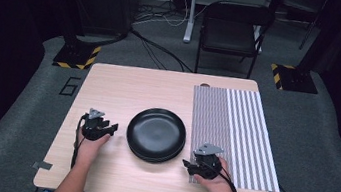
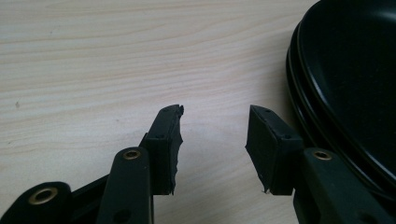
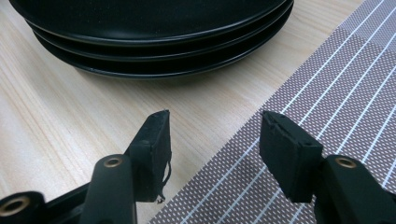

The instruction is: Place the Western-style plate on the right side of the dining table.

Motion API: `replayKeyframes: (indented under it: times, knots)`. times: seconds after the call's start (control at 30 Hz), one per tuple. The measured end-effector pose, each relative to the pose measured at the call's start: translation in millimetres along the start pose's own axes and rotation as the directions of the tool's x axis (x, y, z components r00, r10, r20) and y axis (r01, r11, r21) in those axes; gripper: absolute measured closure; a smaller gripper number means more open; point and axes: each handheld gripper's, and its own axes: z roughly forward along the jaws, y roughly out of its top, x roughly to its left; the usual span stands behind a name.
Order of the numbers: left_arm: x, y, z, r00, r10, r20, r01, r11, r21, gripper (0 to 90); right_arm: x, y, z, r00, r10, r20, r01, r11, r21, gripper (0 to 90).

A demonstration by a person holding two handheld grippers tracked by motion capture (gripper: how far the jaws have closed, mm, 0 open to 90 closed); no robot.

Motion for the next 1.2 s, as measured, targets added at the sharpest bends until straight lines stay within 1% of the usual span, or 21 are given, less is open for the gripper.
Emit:
replayKeyframes:
  times: [0.07, 0.17, 0.23, 0.3, 0.33, 0.4, 0.5, 0.53, 0.57, 0.67, 0.77, 0.8, 0.87, 0.9, 0.93, 1.0, 1.03, 1.1, 1.13, 1.2]
  knots:
    - [-1.0, 0.7, -0.8, 1.0000, 0.001, 0.000, -0.001, 1.0000, -0.003, 54.7, -0.5, 0.8, -0.2, 1.0000, 0.007, -0.007, -0.007, 1.000, 0.001, 43.6]
    - [-5.5, 2.4, -3.8, 0.9997, 0.016, -0.018, -0.016, 0.9998, -0.011, 54.4, -3.6, 3.7, -2.2, 0.9996, 0.027, -0.005, -0.027, 1.000, 0.006, 44.1]
    - [-6.3, 2.6, -4.7, 0.9995, 0.021, -0.022, -0.022, 0.9997, -0.010, 54.1, -5.0, 5.2, -3.1, 0.9995, 0.032, -0.005, -0.032, 0.999, 0.009, 44.0]
    - [-7.5, 2.8, -5.7, 0.9993, 0.033, -0.018, -0.033, 0.9994, -0.006, 54.3, -8.9, 9.0, -6.0, 0.9988, 0.049, -0.009, -0.049, 0.999, 0.007, 46.2]
    - [-7.6, 3.4, -6.5, 0.9997, 0.026, 0.002, -0.026, 0.9997, -0.004, 55.4, -12.4, 11.9, -8.2, 0.9975, 0.068, -0.019, -0.068, 0.998, 0.002, 48.5]
    - [-7.6, 3.7, -6.8, 0.9998, 0.019, 0.009, -0.019, 0.9998, -0.001, 55.1, -14.6, 14.5, -9.3, 0.9978, 0.065, -0.016, -0.065, 0.998, -0.002, 49.8]
    - [-7.9, 4.4, -7.4, 0.9998, 0.015, 0.013, -0.015, 0.9999, -0.005, 54.9, -16.3, 17.4, -9.6, 0.9980, 0.063, -0.009, -0.063, 0.998, -0.011, 50.1]
    - [-7.8, 5.0, -8.0, 0.9998, 0.006, 0.018, -0.006, 1.0000, 0.002, 54.9, -16.8, 18.5, -9.4, 0.9977, 0.067, -0.011, -0.067, 0.998, -0.015, 50.4]
    - [-8.1, 5.2, -8.4, 0.9999, -0.001, 0.014, 0.001, 1.0000, -0.002, 54.1, -18.1, 20.9, -8.6, 0.9975, 0.070, -0.008, -0.070, 0.997, -0.023, 50.6]
    - [-8.5, 5.8, -9.7, 0.9998, -0.014, 0.014, 0.014, 0.9999, -0.003, 55.8, -21.2, 24.0, -6.2, 0.9974, 0.065, -0.031, -0.065, 0.998, -0.025, 52.4]
    - [-8.9, 6.8, -11.4, 0.9996, -0.019, 0.023, 0.019, 0.9998, -0.009, 57.9, -24.2, 27.6, -4.5, 0.9973, 0.064, -0.035, -0.065, 0.998, -0.025, 52.6]
    - [-8.9, 6.8, -11.4, 0.9996, -0.019, 0.023, 0.019, 0.9998, -0.009, 58.7, -25.6, 29.3, -4.0, 0.9968, 0.068, -0.042, -0.069, 0.997, -0.019, 52.4]
    - [-9.7, 7.5, -12.8, 0.9994, -0.022, 0.028, 0.022, 0.9997, -0.007, 60.8, -28.0, 31.5, -3.4, 0.9958, 0.077, -0.049, -0.079, 0.997, -0.024, 53.0]
    - [-10.3, 8.0, -13.2, 0.9989, -0.029, 0.037, 0.030, 0.9995, -0.012, 60.8, -28.0, 31.5, -3.4, 0.9958, 0.077, -0.049, -0.079, 0.997, -0.024, 53.0]
    - [-10.7, 8.5, -13.8, 0.9983, -0.034, 0.048, 0.035, 0.9993, -0.013, 60.8, -31.5, 34.3, -2.9, 0.9956, 0.082, -0.047, -0.083, 0.996, -0.029, 54.4]
    - [-11.3, 9.1, -13.7, 0.9979, -0.030, 0.057, 0.031, 0.9994, -0.013, 62.6, -34.0, 35.8, -2.7, 0.9961, 0.077, -0.043, -0.078, 0.996, -0.034, 55.9]
    - [-11.5, 9.3, -13.7, 0.9978, -0.031, 0.058, 0.031, 0.9994, -0.012, 63.5, -34.8, 36.4, -2.5, 0.9956, 0.084, -0.040, -0.085, 0.996, -0.035, 56.4]
    - [-11.6, 9.5, -13.8, 0.9978, -0.031, 0.059, 0.032, 0.9994, -0.013, 64.1, -36.2, 37.0, -2.1, 0.9957, 0.084, -0.039, -0.086, 0.996, -0.037, 57.1]
    - [-11.7, 9.8, -13.7, 0.9977, -0.033, 0.059, 0.034, 0.9993, -0.016, 64.7, -38.1, 37.9, -1.2, 0.9958, 0.085, -0.035, -0.086, 0.996, -0.038, 59.7]
    - [-12.0, 10.5, -14.6, 0.9974, -0.035, 0.063, 0.036, 0.9993, -0.012, 65.0, -38.6, 38.5, -0.6, 0.9960, 0.083, -0.033, -0.084, 0.996, -0.038, 60.8]
